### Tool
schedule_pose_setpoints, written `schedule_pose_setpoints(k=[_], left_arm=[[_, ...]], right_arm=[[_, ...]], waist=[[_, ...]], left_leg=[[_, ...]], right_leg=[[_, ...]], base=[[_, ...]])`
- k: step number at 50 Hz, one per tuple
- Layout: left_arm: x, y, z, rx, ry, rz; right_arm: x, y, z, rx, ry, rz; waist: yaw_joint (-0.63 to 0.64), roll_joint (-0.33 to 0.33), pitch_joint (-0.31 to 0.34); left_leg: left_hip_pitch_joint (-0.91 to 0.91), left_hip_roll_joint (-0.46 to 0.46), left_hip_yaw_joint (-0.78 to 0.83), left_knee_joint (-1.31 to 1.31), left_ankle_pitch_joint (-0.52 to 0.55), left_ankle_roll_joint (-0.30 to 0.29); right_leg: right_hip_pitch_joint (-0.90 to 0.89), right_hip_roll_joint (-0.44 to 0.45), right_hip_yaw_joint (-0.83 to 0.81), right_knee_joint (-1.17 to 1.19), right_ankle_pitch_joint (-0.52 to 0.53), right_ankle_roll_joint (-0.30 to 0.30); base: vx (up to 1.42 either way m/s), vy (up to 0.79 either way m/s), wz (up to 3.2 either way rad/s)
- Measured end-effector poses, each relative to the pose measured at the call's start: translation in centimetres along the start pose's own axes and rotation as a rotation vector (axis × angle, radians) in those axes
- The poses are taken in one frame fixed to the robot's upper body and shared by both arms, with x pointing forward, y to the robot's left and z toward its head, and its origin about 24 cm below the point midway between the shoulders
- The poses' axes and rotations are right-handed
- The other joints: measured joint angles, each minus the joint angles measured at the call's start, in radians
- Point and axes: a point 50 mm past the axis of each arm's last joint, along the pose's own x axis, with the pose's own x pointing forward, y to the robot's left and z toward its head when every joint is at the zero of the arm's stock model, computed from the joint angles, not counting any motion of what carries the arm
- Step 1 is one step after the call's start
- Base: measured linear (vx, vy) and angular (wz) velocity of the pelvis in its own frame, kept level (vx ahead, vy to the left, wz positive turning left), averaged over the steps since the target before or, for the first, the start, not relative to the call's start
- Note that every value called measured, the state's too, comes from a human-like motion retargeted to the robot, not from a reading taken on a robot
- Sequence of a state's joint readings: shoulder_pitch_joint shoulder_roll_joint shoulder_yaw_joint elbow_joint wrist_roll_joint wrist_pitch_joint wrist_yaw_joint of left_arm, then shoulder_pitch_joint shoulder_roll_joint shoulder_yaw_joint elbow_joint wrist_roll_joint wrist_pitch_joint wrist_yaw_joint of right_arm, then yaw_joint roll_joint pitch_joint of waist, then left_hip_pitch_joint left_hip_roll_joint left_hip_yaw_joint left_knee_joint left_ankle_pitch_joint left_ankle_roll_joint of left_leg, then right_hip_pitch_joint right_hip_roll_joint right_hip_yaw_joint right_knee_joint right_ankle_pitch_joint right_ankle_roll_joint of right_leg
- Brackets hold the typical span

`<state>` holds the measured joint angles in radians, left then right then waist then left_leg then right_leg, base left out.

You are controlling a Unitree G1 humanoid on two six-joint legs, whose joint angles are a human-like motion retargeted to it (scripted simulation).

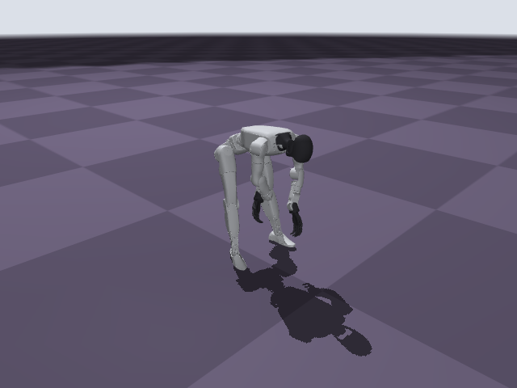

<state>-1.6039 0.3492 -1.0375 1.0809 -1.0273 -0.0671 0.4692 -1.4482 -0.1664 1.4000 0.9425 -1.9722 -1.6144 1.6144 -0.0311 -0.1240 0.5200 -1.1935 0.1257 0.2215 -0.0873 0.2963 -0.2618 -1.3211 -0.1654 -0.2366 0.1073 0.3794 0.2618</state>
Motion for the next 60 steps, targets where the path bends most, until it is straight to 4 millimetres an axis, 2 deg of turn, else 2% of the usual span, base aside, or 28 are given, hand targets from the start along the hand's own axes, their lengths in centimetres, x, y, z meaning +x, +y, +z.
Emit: schedule_pose_setpoints(k=[6, 8, 10, 12, 15, 18, 20, 23, 25, 26, 27, 28, 30, 33, 35, 36, 37, 41, 46, 52, 55, 57, 60], left_arm=[[0.6, 0.8, 1.4, -0.041, -0.014, -0.017], [0.4, 0.0, 2.0, -0.005, -0.059, -0.118], [0.4, 0.1, 2.6, -0.053, -0.085, -0.144], [0.6, 0.8, 3.1, -0.083, -0.088, -0.131], [0.4, 0.0, 2.6, -0.171, -0.067, -0.165], [0.3, 1.3, 0.0, -0.215, -0.008, -0.139], [-0.2, 1.7, -2.7, -0.227, 0.037, -0.139], [-1.5, 2.6, -6.8, -0.250, 0.101, -0.124], [-2.7, 3.0, -9.5, -0.256, 0.140, -0.119], [-4.6, -1.8, -10.5, -0.148, 0.119, -0.326], [-6.2, -4.2, -11.4, -0.109, 0.110, -0.440], [-6.0, -2.0, -12.6, -0.182, 0.144, -0.354], [-6.9, 1.3, -15.4, -0.221, 0.204, -0.233], [-9.6, 4.3, -19.8, -0.127, 0.299, -0.151], [-12.3, 7.1, -23.3, -0.090, 0.423, -0.036], [-14.5, 8.7, -25.4, -0.090, 0.516, 0.045], [-16.4, 10.2, -26.9, -0.076, 0.589, 0.104], [-21.0, 13.8, -29.8, 0.006, 0.731, 0.181], [-27.9, 17.6, -32.5, 0.006, 0.918, 0.364], [-36.6, 20.8, -34.1, -0.110, 1.104, 0.665], [-40.8, 21.8, -34.2, -0.222, 1.159, 0.850], [-43.4, 22.5, -33.9, -0.274, 1.185, 0.950], [-47.2, 24.1, -33.1, -0.300, 1.224, 1.083]], right_arm=[[0.0, 0.0, 0.0, -0.013, -0.026, -0.001], [0.6, 0.5, 0.2, -0.003, -0.045, 0.012], [1.4, 0.9, 0.5, 0.001, -0.069, 0.023], [1.1, 0.9, 0.3, 0.003, -0.060, 0.022], [1.1, -0.1, 0.6, -0.019, -0.062, 0.005], [0.3, -2.3, 0.8, -0.062, -0.033, -0.038], [-0.1, -4.4, 1.5, -0.105, -0.020, -0.076], [-0.5, -7.6, 2.9, -0.176, -0.014, -0.133], [0.1, -10.0, 4.9, -0.234, -0.033, -0.165], [4.2, -11.8, 10.6, -0.288, -0.112, -0.148], [6.1, -12.7, 15.0, -0.338, -0.156, -0.137], [5.6, -13.4, 15.7, -0.361, -0.141, -0.155], [4.6, -14.9, 16.8, -0.411, -0.129, -0.187], [3.3, -17.1, 19.1, -0.488, -0.145, -0.256], [-0.4, -20.2, 18.8, -0.498, -0.203, -0.432], [-4.0, -22.0, 17.7, -0.515, -0.252, -0.581], [-7.1, -23.2, 17.4, -0.553, -0.290, -0.700], [-10.4, -25.2, 20.3, -0.696, -0.357, -0.800], [-14.7, -26.6, 24.7, -0.869, -0.420, -0.911], [-18.9, -27.0, 29.8, -1.074, -0.509, -1.007], [-20.6, -26.6, 32.2, -1.178, -0.585, -1.053], [-21.4, -26.3, 33.6, -1.240, -0.638, -1.073], [-22.3, -26.0, 34.3, -1.265, -0.715, -1.125]], waist=[[-0.018, 0.020, 0.000], [-0.013, 0.036, 0.000], [-0.012, 0.023, 0.000], [-0.032, 0.035, 0.000], [-0.027, 0.031, 0.000], [-0.042, 0.031, 0.000], [-0.034, 0.015, 0.000], [-0.019, 0.005, 0.000], [-0.004, 0.014, 0.000], [0.120, 0.045, 0.000], [0.196, 0.064, 0.000], [0.173, 0.061, 0.000], [0.135, 0.078, 0.000], [0.108, 0.114, 0.000], [0.059, 0.132, 0.000], [0.037, 0.134, -0.029], [0.024, 0.134, -0.052], [0.035, 0.129, -0.090], [0.016, 0.126, -0.124], [-0.008, 0.164, -0.152], [0.000, 0.184, -0.159], [0.009, 0.174, -0.155], [0.025, 0.145, -0.156]], left_leg=[[-0.117, -0.017, 0.016, 0.000, 0.007, 0.000], [-0.149, -0.023, 0.041, 0.035, -0.006, 0.000], [-0.133, -0.021, 0.017, 0.000, 0.008, 0.000], [-0.122, -0.020, 0.017, 0.000, 0.001, 0.000], [-0.073, -0.016, 0.011, 0.000, -0.002, 0.000], [0.014, -0.015, 0.011, 0.001, -0.021, 0.000], [0.086, -0.010, 0.007, 0.010, -0.039, 0.000], [0.190, -0.003, 0.006, 0.046, -0.085, 0.007], [0.262, -0.008, 0.016, 0.077, -0.123, 0.031], [0.245, -0.013, 0.018, 0.169, -0.176, 0.053], [0.255, -0.014, 0.020, 0.221, -0.214, 0.075], [0.316, -0.010, 0.020, 0.193, -0.220, 0.095], [0.427, -0.011, 0.034, 0.174, -0.248, 0.121], [0.576, -0.019, 0.043, 0.176, -0.305, 0.151], [0.692, -0.008, 0.046, 0.189, -0.352, 0.129], [0.752, 0.006, 0.052, 0.195, -0.374, 0.105], [0.801, 0.015, 0.056, 0.200, -0.393, 0.089], [0.911, -0.007, 0.066, 0.189, -0.442, 0.085], [1.054, -0.051, 0.060, 0.126, -0.473, 0.071], [1.189, -0.068, 0.010, 0.121, -0.495, 0.106], [1.198, -0.048, 0.008, 0.236, -0.488, 0.117], [1.172, -0.043, 0.021, 0.387, -0.459, 0.124], [1.095, -0.022, 0.042, 0.654, -0.422, 0.119]], right_leg=[[-0.122, -0.008, -0.009, 0.010, 0.012, 0.000], [-0.137, -0.019, -0.021, 0.023, 0.009, 0.000], [-0.139, -0.013, -0.027, 0.023, 0.004, 0.000], [-0.121, -0.017, -0.022, 0.015, -0.004, 0.000], [-0.070, -0.015, -0.042, 0.022, -0.013, 0.000], [0.015, -0.024, -0.040, 0.033, -0.037, 0.000], [0.086, -0.027, -0.044, 0.047, -0.055, 0.000], [0.197, -0.031, -0.041, 0.064, -0.082, 0.000], [0.271, -0.041, -0.031, 0.078, -0.100, 0.000], [0.295, -0.064, -0.035, 0.098, -0.123, 0.000], [0.321, -0.075, -0.033, 0.117, -0.139, 0.000], [0.350, -0.063, -0.017, 0.133, -0.137, 0.000], [0.414, -0.063, 0.006, 0.177, -0.146, 0.000], [0.484, -0.087, 0.031, 0.309, -0.160, -0.001], [0.539, -0.099, 0.012, 0.428, -0.169, 0.000], [0.572, -0.099, -0.012, 0.477, -0.178, 0.000], [0.598, -0.102, -0.033, 0.515, -0.188, 0.000], [0.642, -0.120, -0.062, 0.512, -0.279, 0.000], [0.765, -0.077, -0.058, 0.257, -0.403, 0.000], [0.952, -0.049, -0.023, 0.112, -0.343, -0.028], [1.026, -0.057, -0.038, 0.132, -0.385, -0.035], [1.078, -0.076, -0.035, 0.147, -0.417, -0.040], [1.158, -0.101, -0.035, 0.153, -0.457, -0.051]], base=[[0.04, 0.04, 0.28], [0.00, 0.09, 0.23], [0.11, -0.07, 0.14], [0.16, -0.02, -0.06], [0.06, -0.01, -0.12], [0.20, 0.04, -0.31], [0.16, 0.00, -0.29], [0.19, 0.05, -0.31], [0.20, 0.19, -0.16], [0.23, 0.31, 0.11], [0.18, 0.26, -0.23], [0.13, 0.15, -0.72], [0.18, 0.15, -0.73], [0.28, 0.23, -0.31], [0.34, 0.10, -0.24], [0.39, 0.01, -0.27], [0.38, 0.05, -0.21], [0.33, 0.09, 0.06], [0.37, -0.08, 0.35], [0.41, -0.09, 0.46], [0.39, -0.17, 0.14], [0.38, -0.19, 0.07], [0.35, -0.16, 0.01]])
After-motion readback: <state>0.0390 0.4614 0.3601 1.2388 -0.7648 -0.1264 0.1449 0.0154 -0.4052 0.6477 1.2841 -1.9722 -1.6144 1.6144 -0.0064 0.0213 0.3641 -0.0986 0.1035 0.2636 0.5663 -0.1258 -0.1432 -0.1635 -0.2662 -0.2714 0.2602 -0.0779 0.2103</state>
